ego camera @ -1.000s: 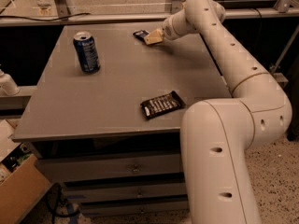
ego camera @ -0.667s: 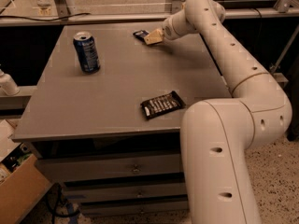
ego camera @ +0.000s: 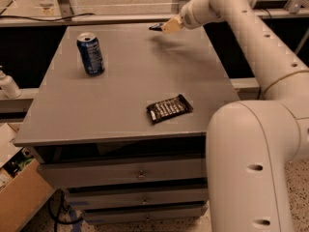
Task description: Move rxbar blueberry near rxbar chocolate
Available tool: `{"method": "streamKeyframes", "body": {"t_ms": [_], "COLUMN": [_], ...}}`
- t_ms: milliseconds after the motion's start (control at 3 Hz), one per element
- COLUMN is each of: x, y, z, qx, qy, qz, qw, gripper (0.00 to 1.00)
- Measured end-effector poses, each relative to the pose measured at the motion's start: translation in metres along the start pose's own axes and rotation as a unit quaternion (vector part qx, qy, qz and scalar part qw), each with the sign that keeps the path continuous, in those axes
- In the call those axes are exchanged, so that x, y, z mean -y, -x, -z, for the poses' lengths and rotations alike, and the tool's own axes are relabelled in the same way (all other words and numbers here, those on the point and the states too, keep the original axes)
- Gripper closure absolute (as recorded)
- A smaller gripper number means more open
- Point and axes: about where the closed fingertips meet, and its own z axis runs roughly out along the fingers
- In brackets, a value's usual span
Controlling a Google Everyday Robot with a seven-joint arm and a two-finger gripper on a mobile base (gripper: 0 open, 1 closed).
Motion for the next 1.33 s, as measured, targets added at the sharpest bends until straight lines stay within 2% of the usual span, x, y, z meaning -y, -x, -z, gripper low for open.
{"method": "streamKeyframes", "body": {"t_ms": [667, 1000, 1333], "x": [-0.004, -0.009, -0.017], "y": [0.002, -0.009, -0.023], "z": [0.022, 0.030, 0.034], "qx": [-0.004, -0.015, -0.031], "qy": [0.003, 0.008, 0.017], "qz": [0.021, 0.019, 0.014], "qw": [0.9998, 0.9997, 0.9993], "gripper": [0.13, 0.00, 0.00]}}
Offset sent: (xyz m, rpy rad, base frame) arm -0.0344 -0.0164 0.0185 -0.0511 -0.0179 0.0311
